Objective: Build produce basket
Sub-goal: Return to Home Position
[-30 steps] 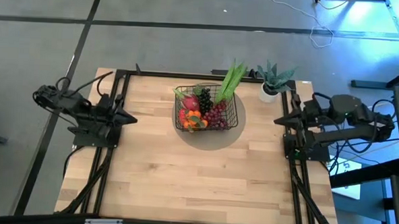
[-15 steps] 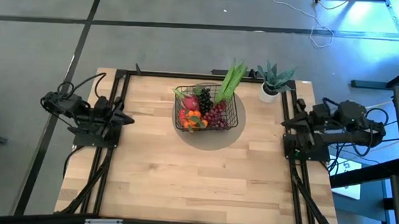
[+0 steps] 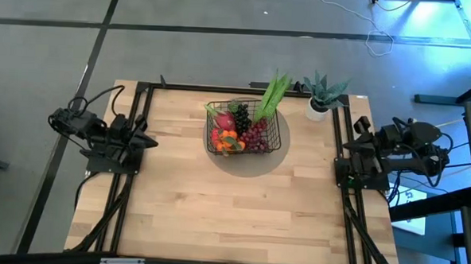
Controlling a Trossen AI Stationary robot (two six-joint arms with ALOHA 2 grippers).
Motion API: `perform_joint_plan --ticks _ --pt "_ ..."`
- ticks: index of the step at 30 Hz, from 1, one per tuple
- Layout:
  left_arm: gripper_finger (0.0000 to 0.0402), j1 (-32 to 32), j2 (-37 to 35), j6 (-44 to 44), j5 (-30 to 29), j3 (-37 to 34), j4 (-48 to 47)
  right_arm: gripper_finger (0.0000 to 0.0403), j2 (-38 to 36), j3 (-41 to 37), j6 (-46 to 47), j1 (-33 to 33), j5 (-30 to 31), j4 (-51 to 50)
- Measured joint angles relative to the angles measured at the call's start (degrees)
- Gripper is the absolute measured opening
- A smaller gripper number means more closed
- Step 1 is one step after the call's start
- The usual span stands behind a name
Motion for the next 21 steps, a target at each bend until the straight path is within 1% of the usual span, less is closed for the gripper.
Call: perform_joint_plan --ticks 3,7,11,18,21 --pt "0.0 0.0 0.04 0.39 -0.09 -0.24 0.41 0.0 -0.18 -1.45 -0.06 0.0 -0.17 2.02" --pt "0.0 0.0 0.06 4.54 -1.15 -4.68 7.26 0.0 -0.09 -6.89 -0.15 0.0 -0.74 10.04" --pt "0.0 0.0 0.0 7.99 -1.16 -11.3 17.9 0.0 -0.06 -14.47 -0.27 0.0 -2.77 20.48" --pt "0.0 0.0 0.0 7.91 -1.18 -23.95 32.79 0.0 -0.07 -25.89 0.66 -0.01 -4.25 35.05" --pt "0.0 0.06 0.15 7.67 -1.09 -24.22 31.85 0.0 -0.07 -29.6 1.25 -0.04 -4.25 38.87"
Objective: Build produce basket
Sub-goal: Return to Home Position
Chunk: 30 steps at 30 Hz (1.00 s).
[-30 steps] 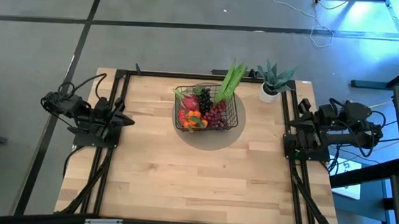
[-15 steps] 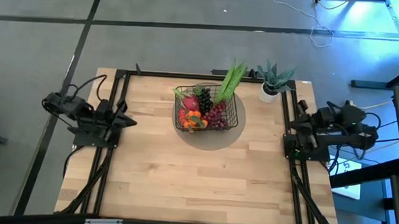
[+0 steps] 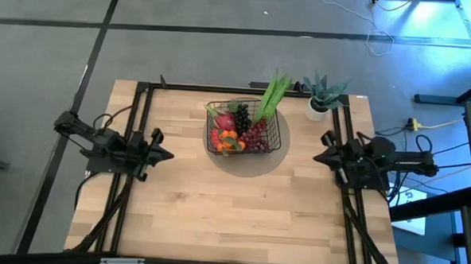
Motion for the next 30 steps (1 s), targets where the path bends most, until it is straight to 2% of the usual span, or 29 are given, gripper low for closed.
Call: perform_joint_plan --ticks 9,13,21,30 --pt "0.0 0.0 0.0 1.26 1.41 -0.04 -1.39 0.0 -0.02 -6.96 -3.06 0.0 0.0 3.48" --pt "0.0 0.0 0.0 2.64 2.42 -0.04 -1.51 0.0 0.0 -6.94 -3.47 0.0 0.02 1.93" --pt "0.0 0.0 0.0 3.43 2.47 -0.04 -3.83 0.0 0.02 -6.94 -10.33 0.0 0.02 -0.72" --pt "0.0 0.0 0.0 2.48 2.49 -0.04 -5.07 0.0 0.02 -6.94 -10.34 0.0 0.02 -1.76"
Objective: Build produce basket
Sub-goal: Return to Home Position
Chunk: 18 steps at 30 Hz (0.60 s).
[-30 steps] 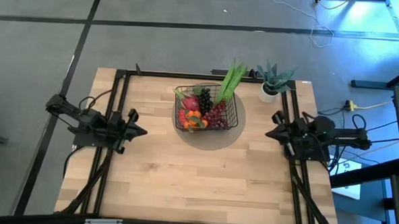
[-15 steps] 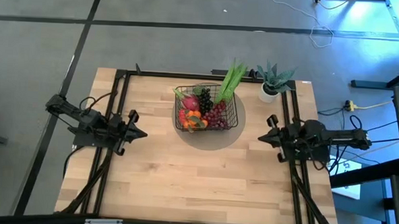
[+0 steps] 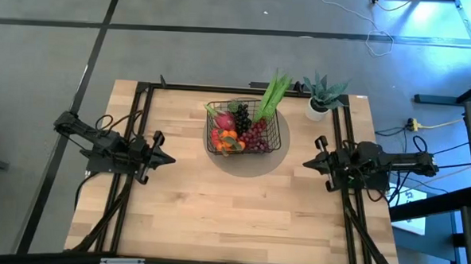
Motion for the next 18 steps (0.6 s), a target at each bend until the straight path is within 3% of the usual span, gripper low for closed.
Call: perform_joint_plan --ticks 18 --pt "0.0 0.0 0.0 -0.5 -0.02 0.0 0.0 0.0 0.0 0.02 -0.04 0.0 0.02 0.04"
